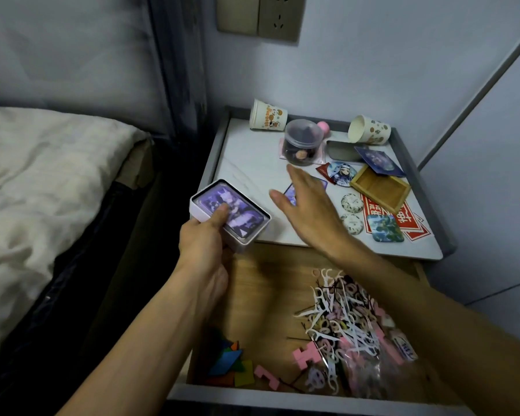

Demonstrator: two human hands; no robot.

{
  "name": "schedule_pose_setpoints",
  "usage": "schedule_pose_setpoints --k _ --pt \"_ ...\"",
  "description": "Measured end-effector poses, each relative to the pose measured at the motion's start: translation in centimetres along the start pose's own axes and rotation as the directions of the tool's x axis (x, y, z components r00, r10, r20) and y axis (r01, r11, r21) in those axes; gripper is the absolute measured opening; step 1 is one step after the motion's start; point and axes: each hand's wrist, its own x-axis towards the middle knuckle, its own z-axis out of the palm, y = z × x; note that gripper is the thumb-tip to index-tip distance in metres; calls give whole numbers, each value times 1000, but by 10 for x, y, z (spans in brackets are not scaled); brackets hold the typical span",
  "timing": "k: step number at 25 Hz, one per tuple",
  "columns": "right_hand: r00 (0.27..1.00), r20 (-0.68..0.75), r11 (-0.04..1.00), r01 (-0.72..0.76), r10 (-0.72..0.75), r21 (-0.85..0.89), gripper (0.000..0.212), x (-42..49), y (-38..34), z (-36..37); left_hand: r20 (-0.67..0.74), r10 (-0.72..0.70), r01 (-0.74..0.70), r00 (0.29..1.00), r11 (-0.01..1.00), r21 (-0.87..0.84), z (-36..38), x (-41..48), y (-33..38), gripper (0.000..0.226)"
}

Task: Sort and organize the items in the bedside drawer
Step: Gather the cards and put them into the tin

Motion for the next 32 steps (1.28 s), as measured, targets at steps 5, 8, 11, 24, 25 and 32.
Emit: schedule_pose_setpoints --k 5,8,11,24,25,32 --pt "954 271 903 -2 130 -429 87 14 31 27 12 -3 3 1000 1000 -17 -4 -5 12 24" --pt "966 225 890 213 -129 -404 81 -24 34 37 8 -6 6 1000 999 -41 -6 -5 17 23" --pt "898 89 789 422 -431 -447 56 -52 47 34 8 -11 11 1000 1000 -21 -8 -4 16 27" --pt "926 -198 913 359 -321 196 48 -85 20 -23 259 -185 105 948 950 293 8 -11 -28 28" --pt "932 -127 903 361 -340 231 49 -86 21 -24 263 -188 111 946 953 281 9 -10 -29 29" --pt "990 -88 788 138 -107 599 24 -88 21 -36 297 -178 92 938 955 281 19 -11 -39 24"
